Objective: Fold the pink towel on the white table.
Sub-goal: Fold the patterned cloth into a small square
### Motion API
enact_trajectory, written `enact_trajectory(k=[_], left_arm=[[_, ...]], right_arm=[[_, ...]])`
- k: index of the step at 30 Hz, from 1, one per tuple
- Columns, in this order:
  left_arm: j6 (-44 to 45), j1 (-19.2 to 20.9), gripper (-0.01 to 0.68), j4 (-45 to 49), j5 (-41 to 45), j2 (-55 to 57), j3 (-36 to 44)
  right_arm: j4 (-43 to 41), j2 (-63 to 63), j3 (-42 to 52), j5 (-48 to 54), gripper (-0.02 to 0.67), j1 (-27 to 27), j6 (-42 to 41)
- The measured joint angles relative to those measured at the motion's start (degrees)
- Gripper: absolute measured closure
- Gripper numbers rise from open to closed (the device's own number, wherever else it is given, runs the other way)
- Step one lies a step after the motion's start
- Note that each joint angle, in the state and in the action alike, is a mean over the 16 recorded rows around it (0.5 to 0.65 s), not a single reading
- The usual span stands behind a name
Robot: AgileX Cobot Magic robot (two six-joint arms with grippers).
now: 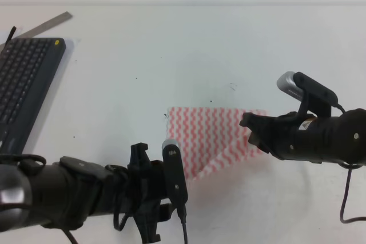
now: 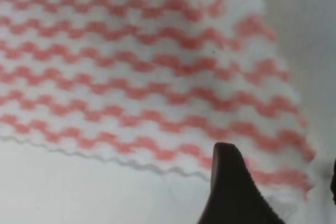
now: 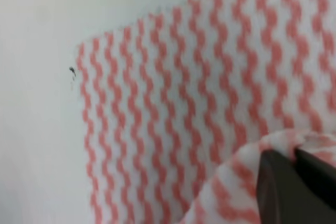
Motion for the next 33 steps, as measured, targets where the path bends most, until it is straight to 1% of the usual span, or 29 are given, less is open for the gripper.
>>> enact_trajectory(k=[5, 15, 19, 24, 33], left_arm=[[0.07, 0.00, 0.363, -0.45, -0.47, 0.21, -0.25], [0.70, 0.00, 0.529, -0.52, -0.76, 0.27, -0.27], [1.03, 0.01, 0.580, -0.59, -0.88, 0.35, -0.31], [1.19, 0.00, 0.625, -1.46, -1.14, 0.25, -0.76], [0.84, 0.00, 0.668, -4.59, -2.59, 0.26, -2.78]], right_arm=[[0.00, 0.00, 0.00, 0.24, 0.663, 0.00, -0.29], [0.01, -0.11, -0.01, 0.40, 0.663, 0.00, -0.43], [0.01, -0.18, -0.01, 0.40, 0.663, 0.00, -0.47], [0.01, -0.15, -0.01, 0.49, 0.663, 0.00, -0.51], [0.01, -0.08, -0.01, 0.75, 0.663, 0.00, -0.50]])
